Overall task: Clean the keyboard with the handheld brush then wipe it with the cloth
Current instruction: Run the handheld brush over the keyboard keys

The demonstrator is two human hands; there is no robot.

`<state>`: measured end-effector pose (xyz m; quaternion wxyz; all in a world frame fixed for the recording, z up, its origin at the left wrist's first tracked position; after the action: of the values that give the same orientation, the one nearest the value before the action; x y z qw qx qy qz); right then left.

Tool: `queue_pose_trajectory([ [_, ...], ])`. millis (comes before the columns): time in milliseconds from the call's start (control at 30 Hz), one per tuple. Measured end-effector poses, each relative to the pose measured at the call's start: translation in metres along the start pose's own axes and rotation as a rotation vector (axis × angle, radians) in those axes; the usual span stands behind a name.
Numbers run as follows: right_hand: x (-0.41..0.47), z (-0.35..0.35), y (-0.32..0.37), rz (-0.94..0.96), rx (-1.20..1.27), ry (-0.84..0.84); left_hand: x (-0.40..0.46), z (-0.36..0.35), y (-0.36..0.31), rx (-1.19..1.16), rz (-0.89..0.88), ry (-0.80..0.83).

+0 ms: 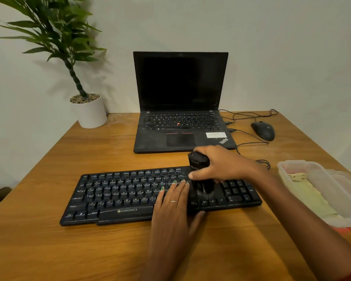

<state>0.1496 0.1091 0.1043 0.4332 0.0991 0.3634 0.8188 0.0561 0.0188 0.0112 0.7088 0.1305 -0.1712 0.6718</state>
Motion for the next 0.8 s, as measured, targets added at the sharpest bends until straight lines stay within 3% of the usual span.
queue_pose_trajectory([
  [67, 0.002, 0.007, -0.002, 0.019, -0.003, -0.122, -0.001, -0.001, 0.000, -0.023, -0.004, 0.000],
  [233, -0.004, -0.002, 0.002, 0.024, 0.062, 0.076, 0.000, -0.002, 0.001, -0.029, 0.008, 0.012],
  [333, -0.003, 0.006, 0.001, 0.058, 0.062, -0.100, 0.000, -0.003, 0.001, -0.009, 0.005, 0.022],
  [500, -0.005, -0.007, 0.004, 0.048, 0.027, 0.095, 0.000, -0.002, 0.000, -0.012, 0.011, -0.004],
  [633, -0.002, 0.003, 0.005, 0.060, -0.035, -0.101, 0.000, 0.000, -0.001, -0.003, 0.002, -0.013],
  [733, -0.005, -0.007, 0.007, 0.072, 0.020, 0.047, -0.001, 0.000, -0.001, -0.010, 0.005, -0.029],
  [800, -0.006, -0.001, 0.000, 0.039, 0.021, 0.048, 0.000, -0.001, 0.000, -0.011, 0.003, -0.016],
])
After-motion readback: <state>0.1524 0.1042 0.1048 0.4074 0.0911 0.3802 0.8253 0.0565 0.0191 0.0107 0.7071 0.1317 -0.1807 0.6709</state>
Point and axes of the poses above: each hand's wrist, its own x-axis towards the middle knuckle, its own z-axis out of the back of the hand, y = z × x, the point moved 7 cm from there along x, towards the middle knuckle, and after that the axes turned 7 degrees about x, right-handed, at the moved point
